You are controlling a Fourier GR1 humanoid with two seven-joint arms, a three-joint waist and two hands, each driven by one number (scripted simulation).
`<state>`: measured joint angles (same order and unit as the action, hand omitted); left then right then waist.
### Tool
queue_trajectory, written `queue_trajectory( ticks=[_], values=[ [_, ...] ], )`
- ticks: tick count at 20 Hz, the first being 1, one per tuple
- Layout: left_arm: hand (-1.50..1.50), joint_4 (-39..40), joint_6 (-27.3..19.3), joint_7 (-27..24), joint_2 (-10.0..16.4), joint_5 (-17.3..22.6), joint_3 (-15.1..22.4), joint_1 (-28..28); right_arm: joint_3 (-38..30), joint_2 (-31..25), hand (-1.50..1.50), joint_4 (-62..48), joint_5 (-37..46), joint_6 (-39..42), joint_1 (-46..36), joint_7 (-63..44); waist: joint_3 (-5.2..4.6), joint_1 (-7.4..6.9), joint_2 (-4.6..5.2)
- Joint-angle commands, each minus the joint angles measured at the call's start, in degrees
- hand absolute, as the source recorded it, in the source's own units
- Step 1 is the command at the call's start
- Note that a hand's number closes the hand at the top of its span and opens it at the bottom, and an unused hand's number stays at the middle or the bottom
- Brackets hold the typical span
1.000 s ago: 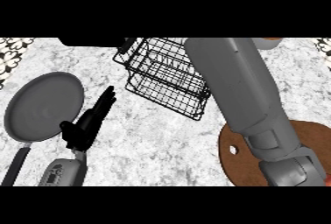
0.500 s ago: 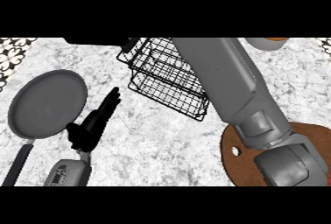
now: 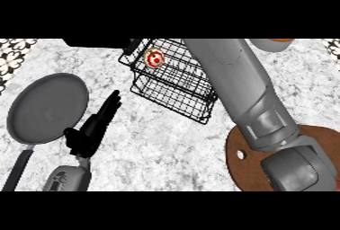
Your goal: Pick the cupcake from the cutting board and place it in the tiered basket
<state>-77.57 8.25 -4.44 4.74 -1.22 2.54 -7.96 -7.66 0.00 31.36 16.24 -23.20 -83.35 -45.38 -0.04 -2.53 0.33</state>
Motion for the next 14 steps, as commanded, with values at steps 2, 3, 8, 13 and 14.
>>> queue_trajectory(
  ticks=[2, 3, 8, 13, 14],
  values=[
    [0.00, 0.0, 0.8, 1.0, 1.8, 1.1, -2.0, -0.1, 2.5, 0.0, -1.50, 1.2, 1.4, -9.9, 0.3, 1.2, 0.00, 1.45, -0.24],
    [0.00, -2.3, -1.6, 1.2, -1.4, -0.5, 0.7, 2.0, 3.1, 0.0, -1.50, 1.9, 3.1, -12.1, 1.2, 0.2, 0.02, 1.82, -0.48],
    [0.00, -0.4, -0.8, 0.9, 0.6, 0.3, -1.5, 1.5, 5.9, -7.7, -1.50, 1.3, 12.5, -20.2, 1.2, -3.5, 0.00, 3.44, -0.86],
    [0.00, 0.6, -1.6, -0.4, 0.5, 0.1, -2.3, 1.9, 5.1, -12.9, -1.50, 11.0, 14.2, -23.7, 6.7, -2.8, 0.09, 5.19, -1.33],
    [0.00, 0.3, -1.1, -1.7, 1.0, 0.2, -2.5, 3.4, 4.5, -14.2, -1.50, 14.2, 13.6, -22.9, 7.9, -3.2, 0.10, 5.60, -1.61]
  ],
)
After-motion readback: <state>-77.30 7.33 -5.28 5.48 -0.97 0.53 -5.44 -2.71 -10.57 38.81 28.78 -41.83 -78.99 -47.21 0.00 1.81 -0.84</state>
